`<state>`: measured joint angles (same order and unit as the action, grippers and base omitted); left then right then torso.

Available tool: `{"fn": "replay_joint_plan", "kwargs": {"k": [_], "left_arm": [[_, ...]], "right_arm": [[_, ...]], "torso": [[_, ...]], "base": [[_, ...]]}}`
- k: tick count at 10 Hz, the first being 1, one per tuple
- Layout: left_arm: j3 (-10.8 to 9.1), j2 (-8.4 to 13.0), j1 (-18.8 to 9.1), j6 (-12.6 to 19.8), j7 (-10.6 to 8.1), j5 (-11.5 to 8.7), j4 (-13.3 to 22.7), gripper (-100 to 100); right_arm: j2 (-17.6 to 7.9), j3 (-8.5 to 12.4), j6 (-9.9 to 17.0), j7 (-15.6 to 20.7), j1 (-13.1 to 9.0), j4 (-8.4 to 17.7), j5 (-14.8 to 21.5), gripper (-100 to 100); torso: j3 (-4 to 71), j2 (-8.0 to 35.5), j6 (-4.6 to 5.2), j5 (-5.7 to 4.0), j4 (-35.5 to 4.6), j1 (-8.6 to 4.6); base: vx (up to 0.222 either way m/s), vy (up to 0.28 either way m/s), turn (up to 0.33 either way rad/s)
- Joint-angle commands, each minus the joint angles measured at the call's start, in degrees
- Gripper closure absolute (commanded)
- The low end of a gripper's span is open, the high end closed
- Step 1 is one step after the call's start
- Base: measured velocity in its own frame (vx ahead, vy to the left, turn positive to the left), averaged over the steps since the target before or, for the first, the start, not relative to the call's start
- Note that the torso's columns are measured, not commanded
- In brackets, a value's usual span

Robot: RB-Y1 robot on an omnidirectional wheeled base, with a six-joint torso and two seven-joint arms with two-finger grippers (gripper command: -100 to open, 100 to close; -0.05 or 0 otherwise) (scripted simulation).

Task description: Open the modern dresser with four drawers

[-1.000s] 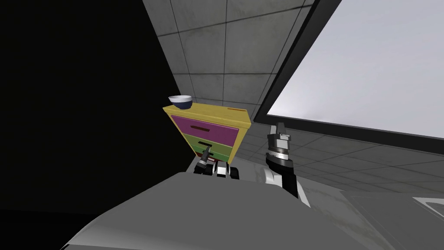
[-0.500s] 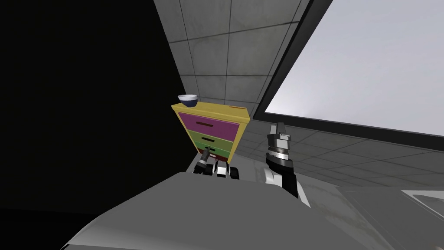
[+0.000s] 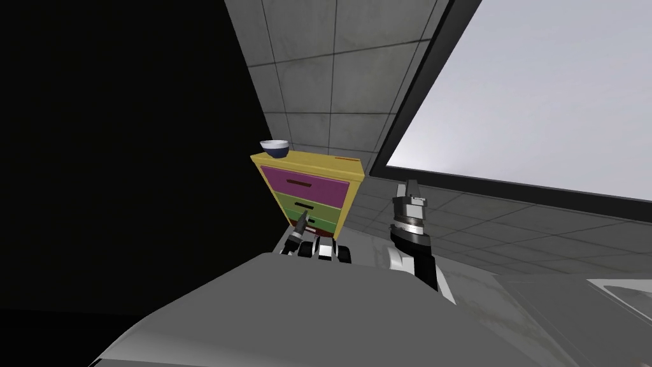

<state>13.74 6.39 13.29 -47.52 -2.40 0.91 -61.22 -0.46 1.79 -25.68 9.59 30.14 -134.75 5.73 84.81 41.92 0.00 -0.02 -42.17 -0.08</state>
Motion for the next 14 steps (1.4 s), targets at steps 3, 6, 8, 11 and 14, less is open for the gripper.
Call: {"fn": "replay_joint_plan", "kwargs": {"k": [3,6,8,11,14], "left_arm": [[-0.52,-1.22,-1.90,3.44,-0.08,-0.16,-1.25,-100],[-0.34,-1.07,-1.18,2.27,-0.13,-0.13,-0.69,100],[-0.38,-0.41,-1.08,2.55,-1.07,-0.56,-1.06,-100],[-0.45,-0.30,-1.25,3.43,-0.99,-0.53,-2.07,-100],[-0.05,0.12,-0.56,3.96,-1.35,-0.47,-3.66,100]], "right_arm": [[0.00,0.00,0.01,0.00,-0.02,0.01,0.00,0],[0.00,0.00,0.01,0.00,-0.03,0.01,0.00,0],[-0.01,0.01,0.01,0.00,-0.02,0.01,0.00,0],[0.00,0.00,0.01,0.00,-0.02,0.01,0.00,0],[0.00,0.00,0.01,0.00,-0.03,0.01,0.00,0]], "torso": [[-0.48,0.72,0.01,0.05,-0.23,0.19],[-0.33,0.52,-0.01,0.04,-0.14,0.14],[-0.13,0.16,0.02,0.08,-0.09,0.37],[-0.20,0.28,0.02,-0.09,-0.10,-0.31],[-0.28,0.45,0.01,0.05,-0.11,0.14]], "base": [[0.055,-0.020,-0.004],[-0.011,0.002,0.006],[0.013,0.139,0.008],[0.012,0.033,0.004],[-0.094,0.015,0.022]]}}
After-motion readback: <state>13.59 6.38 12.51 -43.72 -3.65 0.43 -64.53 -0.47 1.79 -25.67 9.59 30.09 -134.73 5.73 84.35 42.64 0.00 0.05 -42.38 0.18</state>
